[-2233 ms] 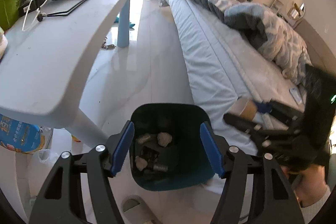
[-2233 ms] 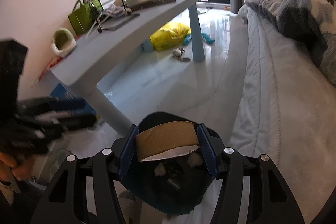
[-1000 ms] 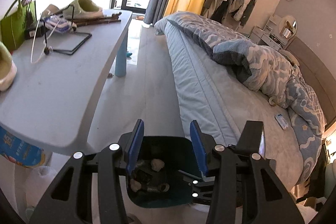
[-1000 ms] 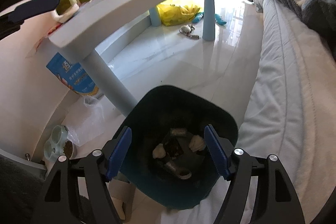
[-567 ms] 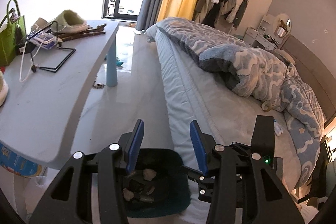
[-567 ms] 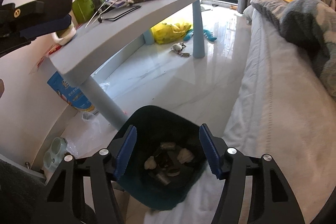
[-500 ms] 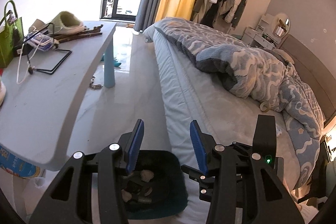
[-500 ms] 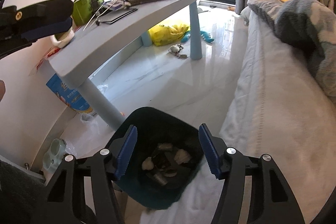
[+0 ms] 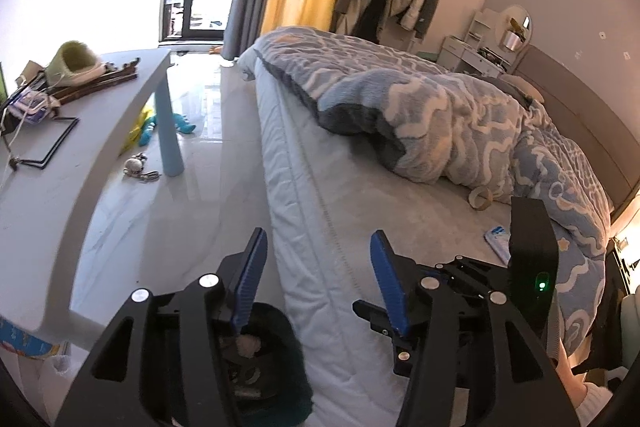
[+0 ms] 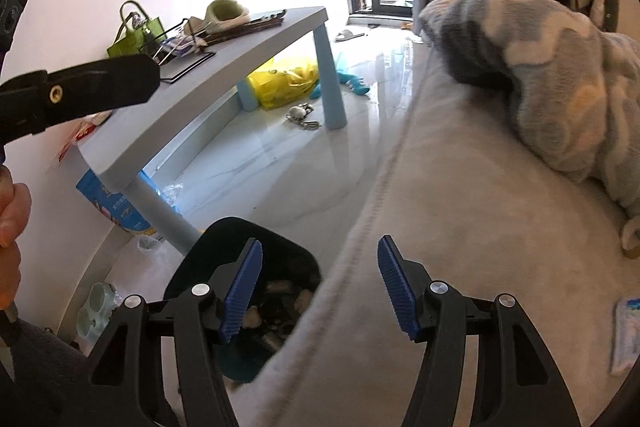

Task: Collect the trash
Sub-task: 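Move both tools back over the bed toward the remaining items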

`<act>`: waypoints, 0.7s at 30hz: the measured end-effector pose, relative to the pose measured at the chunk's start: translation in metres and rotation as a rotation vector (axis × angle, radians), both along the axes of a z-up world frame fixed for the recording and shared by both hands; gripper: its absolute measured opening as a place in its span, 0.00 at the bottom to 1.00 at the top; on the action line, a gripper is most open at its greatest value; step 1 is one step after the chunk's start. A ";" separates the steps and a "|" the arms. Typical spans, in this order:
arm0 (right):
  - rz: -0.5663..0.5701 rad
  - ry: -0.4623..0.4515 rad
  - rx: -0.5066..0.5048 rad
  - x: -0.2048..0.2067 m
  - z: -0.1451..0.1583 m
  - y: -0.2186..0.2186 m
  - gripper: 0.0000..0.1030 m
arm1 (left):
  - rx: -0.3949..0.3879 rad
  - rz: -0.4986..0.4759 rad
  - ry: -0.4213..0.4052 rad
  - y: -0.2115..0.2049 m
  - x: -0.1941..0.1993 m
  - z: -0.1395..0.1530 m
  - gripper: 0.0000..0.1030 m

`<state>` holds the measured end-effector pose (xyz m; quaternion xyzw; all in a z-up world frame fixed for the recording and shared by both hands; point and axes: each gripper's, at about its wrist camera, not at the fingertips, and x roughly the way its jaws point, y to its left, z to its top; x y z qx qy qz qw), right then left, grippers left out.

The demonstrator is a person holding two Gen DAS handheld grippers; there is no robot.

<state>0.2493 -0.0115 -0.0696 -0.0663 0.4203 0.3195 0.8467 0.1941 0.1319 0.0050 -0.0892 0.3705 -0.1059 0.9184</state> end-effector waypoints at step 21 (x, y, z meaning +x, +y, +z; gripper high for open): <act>-0.155 -0.012 -0.019 0.012 0.000 -0.110 0.59 | 0.010 -0.106 -0.014 -0.098 0.032 -0.005 0.75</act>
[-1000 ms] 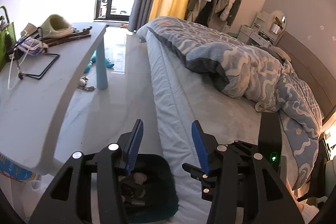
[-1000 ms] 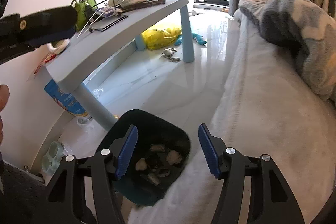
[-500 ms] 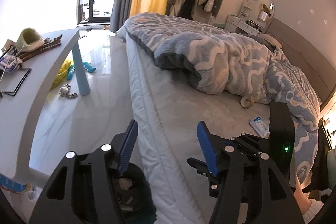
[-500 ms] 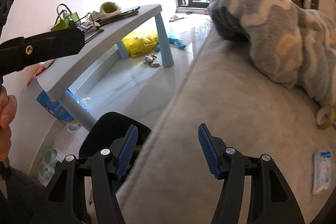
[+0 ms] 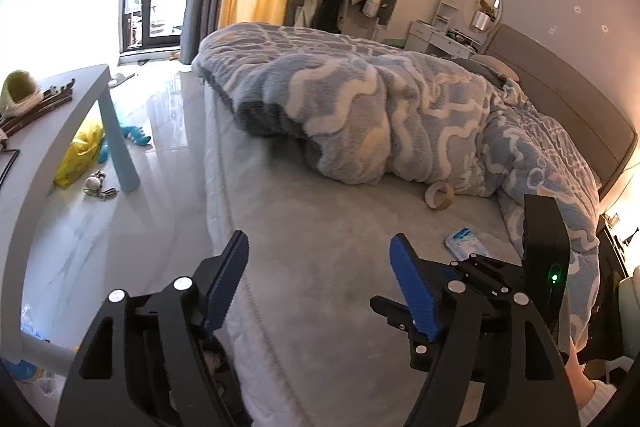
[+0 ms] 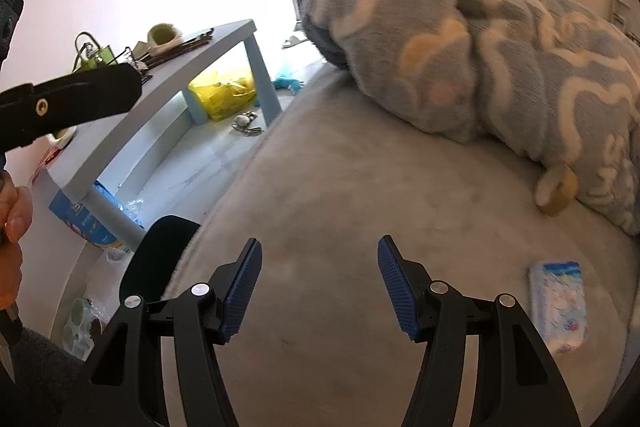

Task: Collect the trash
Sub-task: 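Move both tools back over the bed toward the remaining items, then lower the open right tool around the blue-white wipes pack and close it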

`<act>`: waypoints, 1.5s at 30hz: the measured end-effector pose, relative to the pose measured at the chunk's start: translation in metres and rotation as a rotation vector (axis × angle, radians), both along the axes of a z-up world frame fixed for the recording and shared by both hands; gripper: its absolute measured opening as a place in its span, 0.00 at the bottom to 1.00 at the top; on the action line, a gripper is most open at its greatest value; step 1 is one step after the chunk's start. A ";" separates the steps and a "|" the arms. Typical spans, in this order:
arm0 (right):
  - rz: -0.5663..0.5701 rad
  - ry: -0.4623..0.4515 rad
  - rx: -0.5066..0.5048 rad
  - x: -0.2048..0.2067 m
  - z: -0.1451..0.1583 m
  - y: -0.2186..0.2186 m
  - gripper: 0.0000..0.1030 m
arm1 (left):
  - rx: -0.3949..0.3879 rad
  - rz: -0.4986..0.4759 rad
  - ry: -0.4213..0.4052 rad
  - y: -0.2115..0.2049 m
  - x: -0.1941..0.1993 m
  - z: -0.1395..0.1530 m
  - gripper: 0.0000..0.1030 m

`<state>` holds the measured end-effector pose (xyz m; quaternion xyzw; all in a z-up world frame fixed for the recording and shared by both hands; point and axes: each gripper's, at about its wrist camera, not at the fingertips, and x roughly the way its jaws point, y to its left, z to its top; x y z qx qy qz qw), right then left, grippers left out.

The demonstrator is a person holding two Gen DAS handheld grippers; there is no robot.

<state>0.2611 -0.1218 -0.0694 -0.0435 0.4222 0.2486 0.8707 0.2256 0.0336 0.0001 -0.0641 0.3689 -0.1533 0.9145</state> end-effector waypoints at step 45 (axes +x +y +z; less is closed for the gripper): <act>-0.236 0.091 -0.082 0.032 -0.045 -0.157 0.66 | 0.050 -0.201 -0.042 -0.142 0.051 -0.030 0.84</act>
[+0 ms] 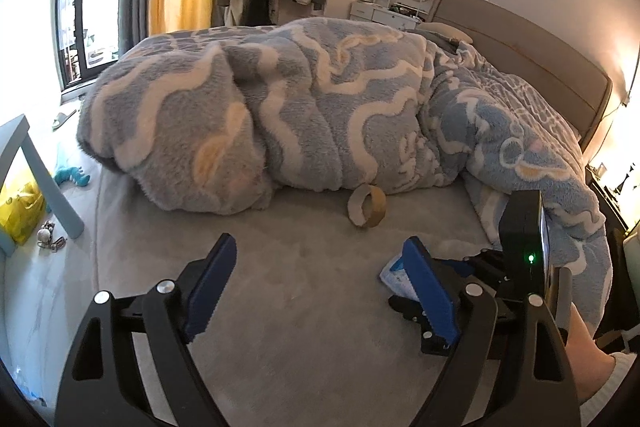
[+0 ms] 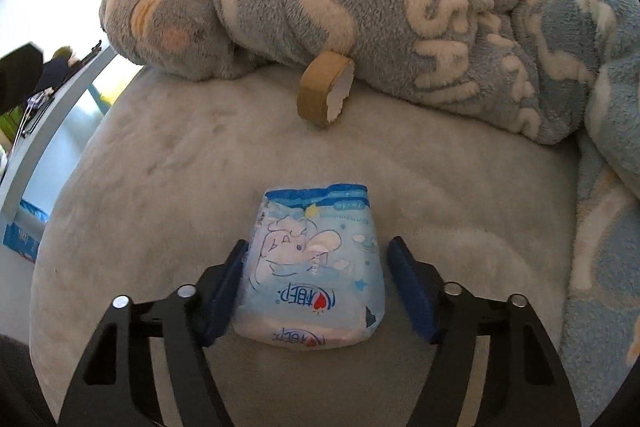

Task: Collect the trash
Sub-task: 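Lower the open right tool around the blue-white wipes pack and close it, then close the left tool on the cardboard tube while the right tool holds the wipes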

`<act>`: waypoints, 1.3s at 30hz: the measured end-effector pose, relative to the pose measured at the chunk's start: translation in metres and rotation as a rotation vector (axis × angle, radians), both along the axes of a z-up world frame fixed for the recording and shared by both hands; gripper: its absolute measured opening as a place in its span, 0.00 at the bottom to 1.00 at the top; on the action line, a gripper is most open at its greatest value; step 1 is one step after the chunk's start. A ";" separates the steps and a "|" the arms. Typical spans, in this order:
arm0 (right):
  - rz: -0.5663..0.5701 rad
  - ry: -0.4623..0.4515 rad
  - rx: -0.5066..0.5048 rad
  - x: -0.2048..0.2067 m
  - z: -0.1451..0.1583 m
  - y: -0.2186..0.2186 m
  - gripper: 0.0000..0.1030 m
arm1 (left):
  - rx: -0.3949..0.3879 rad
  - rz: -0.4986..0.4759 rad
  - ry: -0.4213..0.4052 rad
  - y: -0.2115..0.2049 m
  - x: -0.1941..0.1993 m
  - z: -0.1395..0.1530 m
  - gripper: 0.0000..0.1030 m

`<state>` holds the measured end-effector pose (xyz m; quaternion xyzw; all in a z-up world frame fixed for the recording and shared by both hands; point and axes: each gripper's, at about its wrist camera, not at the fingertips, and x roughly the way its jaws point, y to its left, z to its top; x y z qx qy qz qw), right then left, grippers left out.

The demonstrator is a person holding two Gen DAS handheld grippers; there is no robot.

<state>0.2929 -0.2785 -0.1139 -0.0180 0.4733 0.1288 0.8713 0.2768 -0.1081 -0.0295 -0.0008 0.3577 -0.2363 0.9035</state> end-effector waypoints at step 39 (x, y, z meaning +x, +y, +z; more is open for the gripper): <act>0.061 -0.029 0.144 -0.001 0.035 -0.105 0.51 | 0.111 -0.032 0.068 -0.119 0.073 -0.072 0.37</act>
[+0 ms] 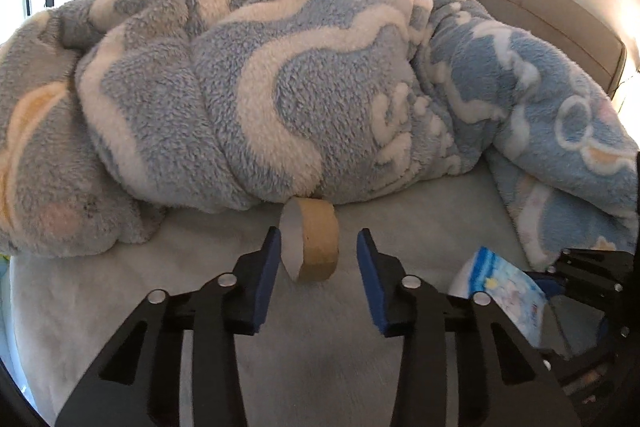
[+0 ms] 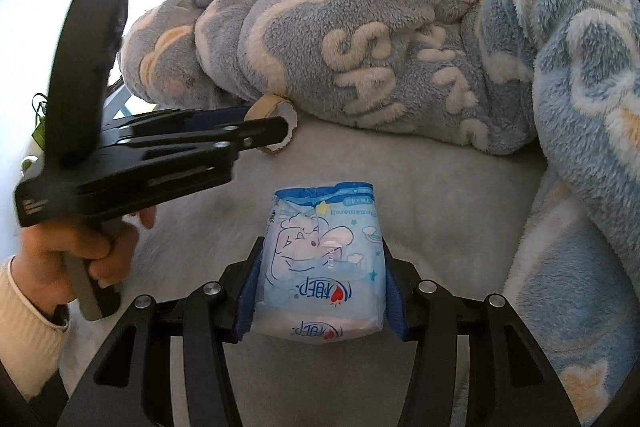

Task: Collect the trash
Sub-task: 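Close the left tool on the cardboard tube while the right tool holds the wipes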

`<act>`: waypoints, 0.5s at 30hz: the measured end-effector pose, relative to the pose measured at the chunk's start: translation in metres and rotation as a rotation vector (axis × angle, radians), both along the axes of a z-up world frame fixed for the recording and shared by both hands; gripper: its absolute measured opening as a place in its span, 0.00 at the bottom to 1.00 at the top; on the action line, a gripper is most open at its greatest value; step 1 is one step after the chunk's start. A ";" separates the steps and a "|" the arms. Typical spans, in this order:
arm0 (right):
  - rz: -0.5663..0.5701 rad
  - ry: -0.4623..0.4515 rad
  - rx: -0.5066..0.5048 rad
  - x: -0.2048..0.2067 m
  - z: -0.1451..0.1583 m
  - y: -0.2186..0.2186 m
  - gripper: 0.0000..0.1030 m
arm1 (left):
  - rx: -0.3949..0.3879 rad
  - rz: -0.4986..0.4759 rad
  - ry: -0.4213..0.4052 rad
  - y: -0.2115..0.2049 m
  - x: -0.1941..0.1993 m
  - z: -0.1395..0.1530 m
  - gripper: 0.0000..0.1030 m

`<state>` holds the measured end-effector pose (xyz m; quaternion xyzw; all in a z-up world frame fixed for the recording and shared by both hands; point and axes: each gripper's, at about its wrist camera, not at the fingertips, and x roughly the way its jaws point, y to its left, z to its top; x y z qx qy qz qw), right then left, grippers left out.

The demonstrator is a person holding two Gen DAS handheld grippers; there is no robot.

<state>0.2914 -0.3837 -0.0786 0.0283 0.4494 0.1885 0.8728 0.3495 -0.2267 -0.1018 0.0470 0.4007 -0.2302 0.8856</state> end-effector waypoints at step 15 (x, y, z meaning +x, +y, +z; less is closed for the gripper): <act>-0.007 -0.010 -0.012 -0.003 0.014 0.005 0.51 | -0.001 0.045 0.006 0.020 -0.004 0.002 0.18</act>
